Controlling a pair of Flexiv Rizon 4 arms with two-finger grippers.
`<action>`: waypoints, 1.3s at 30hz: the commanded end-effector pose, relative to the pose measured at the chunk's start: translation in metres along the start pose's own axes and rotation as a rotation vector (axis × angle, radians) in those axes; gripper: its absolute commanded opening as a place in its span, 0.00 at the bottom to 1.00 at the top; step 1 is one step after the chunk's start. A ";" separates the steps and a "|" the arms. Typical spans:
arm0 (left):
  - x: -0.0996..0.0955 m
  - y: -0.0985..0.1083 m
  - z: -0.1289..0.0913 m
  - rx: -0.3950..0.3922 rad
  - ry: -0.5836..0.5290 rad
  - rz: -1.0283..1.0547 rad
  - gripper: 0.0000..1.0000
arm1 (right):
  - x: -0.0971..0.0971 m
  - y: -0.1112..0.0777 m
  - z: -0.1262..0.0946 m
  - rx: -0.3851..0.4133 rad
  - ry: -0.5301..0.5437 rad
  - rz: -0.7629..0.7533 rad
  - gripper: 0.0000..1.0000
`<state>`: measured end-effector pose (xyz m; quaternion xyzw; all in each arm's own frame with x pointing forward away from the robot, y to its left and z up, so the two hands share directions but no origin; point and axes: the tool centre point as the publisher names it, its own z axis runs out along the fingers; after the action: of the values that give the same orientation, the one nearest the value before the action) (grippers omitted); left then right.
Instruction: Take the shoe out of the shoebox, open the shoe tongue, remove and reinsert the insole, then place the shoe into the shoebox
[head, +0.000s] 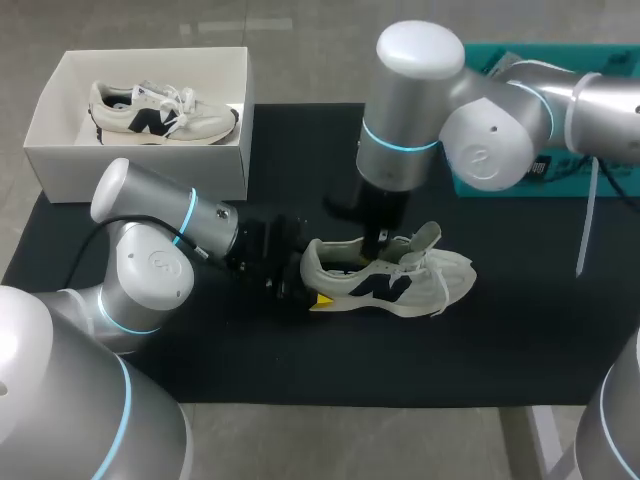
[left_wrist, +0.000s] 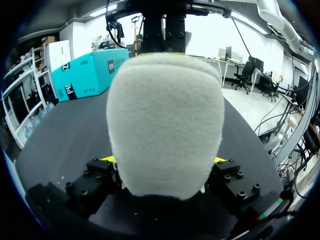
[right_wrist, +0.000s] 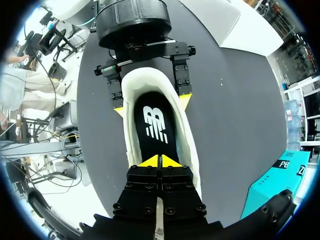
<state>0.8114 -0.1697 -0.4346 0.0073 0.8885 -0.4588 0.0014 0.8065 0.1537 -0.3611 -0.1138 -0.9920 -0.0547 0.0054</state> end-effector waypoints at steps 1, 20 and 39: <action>0.000 0.002 0.000 0.000 -0.001 0.001 0.00 | 0.011 0.003 0.006 -0.001 0.028 0.007 0.00; 0.000 0.002 0.000 0.000 -0.001 0.001 0.00 | 0.009 -0.018 0.023 0.016 0.069 0.074 0.00; 0.000 0.002 0.000 0.000 -0.001 0.001 0.00 | -0.008 -0.001 0.048 -0.014 0.099 0.013 0.00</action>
<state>0.8113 -0.1696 -0.4346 0.0074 0.8885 -0.4588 0.0015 0.8128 0.1538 -0.4041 -0.1167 -0.9895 -0.0668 0.0533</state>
